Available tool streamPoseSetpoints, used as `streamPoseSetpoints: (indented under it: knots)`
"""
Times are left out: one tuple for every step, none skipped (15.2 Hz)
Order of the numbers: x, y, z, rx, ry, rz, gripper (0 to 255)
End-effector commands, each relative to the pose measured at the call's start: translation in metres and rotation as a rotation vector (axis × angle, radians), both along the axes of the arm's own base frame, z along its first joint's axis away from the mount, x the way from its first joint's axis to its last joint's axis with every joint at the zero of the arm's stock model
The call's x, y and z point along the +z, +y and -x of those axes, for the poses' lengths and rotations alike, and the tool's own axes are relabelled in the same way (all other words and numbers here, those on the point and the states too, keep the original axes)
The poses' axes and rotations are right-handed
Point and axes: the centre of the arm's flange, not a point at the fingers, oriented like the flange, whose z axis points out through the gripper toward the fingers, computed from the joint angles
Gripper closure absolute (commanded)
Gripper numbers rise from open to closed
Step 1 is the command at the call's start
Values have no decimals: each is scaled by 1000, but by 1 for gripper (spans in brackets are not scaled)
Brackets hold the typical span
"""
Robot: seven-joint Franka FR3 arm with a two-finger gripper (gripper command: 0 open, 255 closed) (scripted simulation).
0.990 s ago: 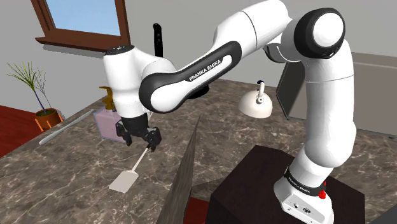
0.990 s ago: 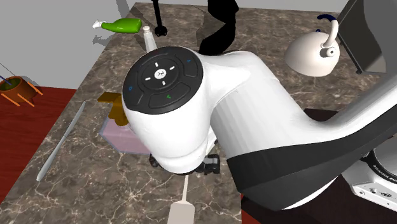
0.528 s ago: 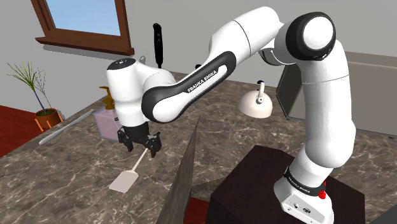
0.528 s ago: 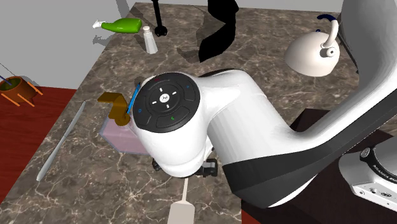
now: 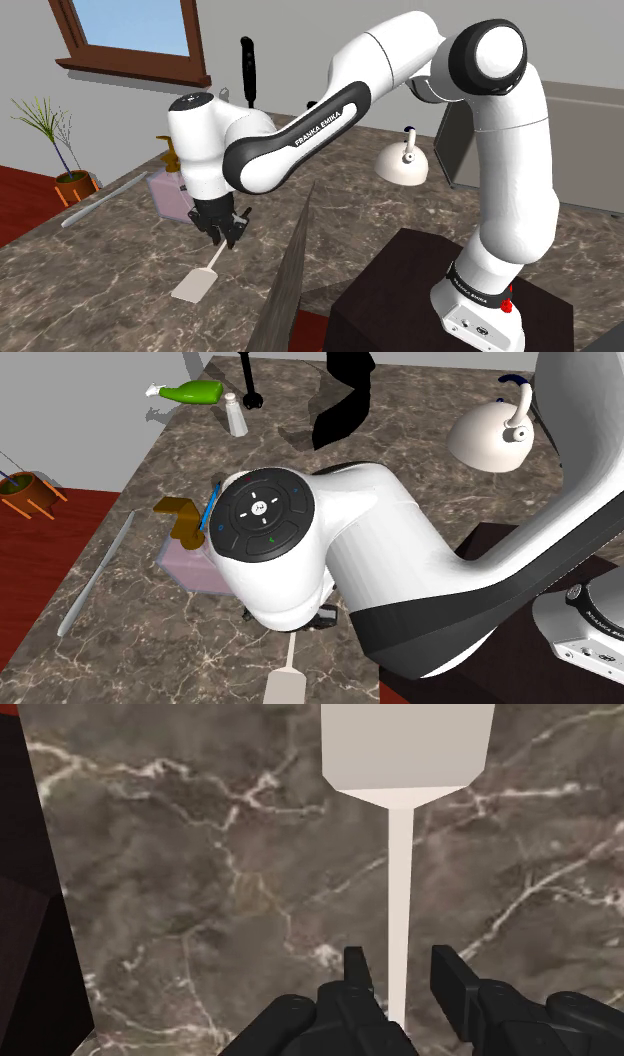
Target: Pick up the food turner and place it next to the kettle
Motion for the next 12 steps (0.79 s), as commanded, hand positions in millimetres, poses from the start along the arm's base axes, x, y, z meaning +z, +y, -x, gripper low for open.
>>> streamPoseSetpoints:
  knots:
    - [0,0,0,0,0,0,255]
    - [0,0,0,0,0,0,255]
    - [0,0,0,0,0,0,255]
    - [0,0,0,0,0,0,255]
    - [0,0,0,0,0,0,255]
    - [0,0,0,0,0,0,255]
    - [0,0,0,0,0,0,255]
    - [0,0,0,0,0,0,255]
    - [5,0,0,0,0,0,255]
    - [11,0,0,0,0,0,255]
    - [16,0,0,0,0,0,255]
    - [21,0,0,0,0,0,255]
